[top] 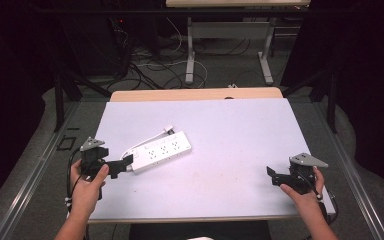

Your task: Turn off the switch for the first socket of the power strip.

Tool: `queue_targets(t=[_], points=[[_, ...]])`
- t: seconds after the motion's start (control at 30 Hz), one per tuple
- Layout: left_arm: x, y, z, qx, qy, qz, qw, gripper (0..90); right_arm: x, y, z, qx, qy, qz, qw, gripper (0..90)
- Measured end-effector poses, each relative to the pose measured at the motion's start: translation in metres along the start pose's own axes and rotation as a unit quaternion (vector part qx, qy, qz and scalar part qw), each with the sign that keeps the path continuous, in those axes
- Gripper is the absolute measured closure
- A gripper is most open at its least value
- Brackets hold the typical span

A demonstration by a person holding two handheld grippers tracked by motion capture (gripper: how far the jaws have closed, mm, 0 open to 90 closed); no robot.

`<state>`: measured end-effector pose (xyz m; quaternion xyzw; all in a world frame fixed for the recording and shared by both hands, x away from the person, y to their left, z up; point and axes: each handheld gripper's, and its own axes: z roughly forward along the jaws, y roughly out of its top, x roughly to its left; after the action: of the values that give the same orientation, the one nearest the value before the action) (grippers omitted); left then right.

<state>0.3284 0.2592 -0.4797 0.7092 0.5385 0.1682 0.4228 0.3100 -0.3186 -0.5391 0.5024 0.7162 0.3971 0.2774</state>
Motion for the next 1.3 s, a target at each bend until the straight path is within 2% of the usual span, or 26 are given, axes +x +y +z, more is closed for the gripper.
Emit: queue_targets(t=[0.2,0.4,0.67,0.77,1.1,1.2,1.3], points=[[0.013,-0.012,-0.004,-0.004,0.017,-0.008,0.9998,0.5,0.000,0.000,0.000,0.001,0.001,0.003,1.0000,6.9],[0.025,-0.024,-0.008,-0.012,0.027,-0.029,0.9991,0.5,0.000,0.000,0.000,0.000,0.000,0.001,1.0000,6.9],[0.037,-0.042,-0.008,-0.022,0.030,-0.059,0.9975,0.6,0.000,0.000,0.000,0.000,0.001,0.001,1.0000,6.9],[0.040,-0.046,-0.008,-0.024,0.030,-0.064,0.9972,0.6,0.000,0.000,0.000,0.001,0.001,0.001,1.0000,6.9],[0.044,-0.057,-0.003,-0.026,0.045,-0.059,0.9969,0.6,0.000,-0.001,0.001,0.002,0.003,-0.001,1.0000,6.9],[0.044,-0.059,-0.002,-0.017,0.053,-0.048,0.9973,0.6,-0.001,0.000,0.002,0.000,0.005,-0.005,1.0000,6.9],[0.042,-0.061,0.000,-0.019,0.057,-0.043,0.9973,0.6,-0.001,0.000,0.002,0.001,0.003,-0.003,1.0000,6.9]])
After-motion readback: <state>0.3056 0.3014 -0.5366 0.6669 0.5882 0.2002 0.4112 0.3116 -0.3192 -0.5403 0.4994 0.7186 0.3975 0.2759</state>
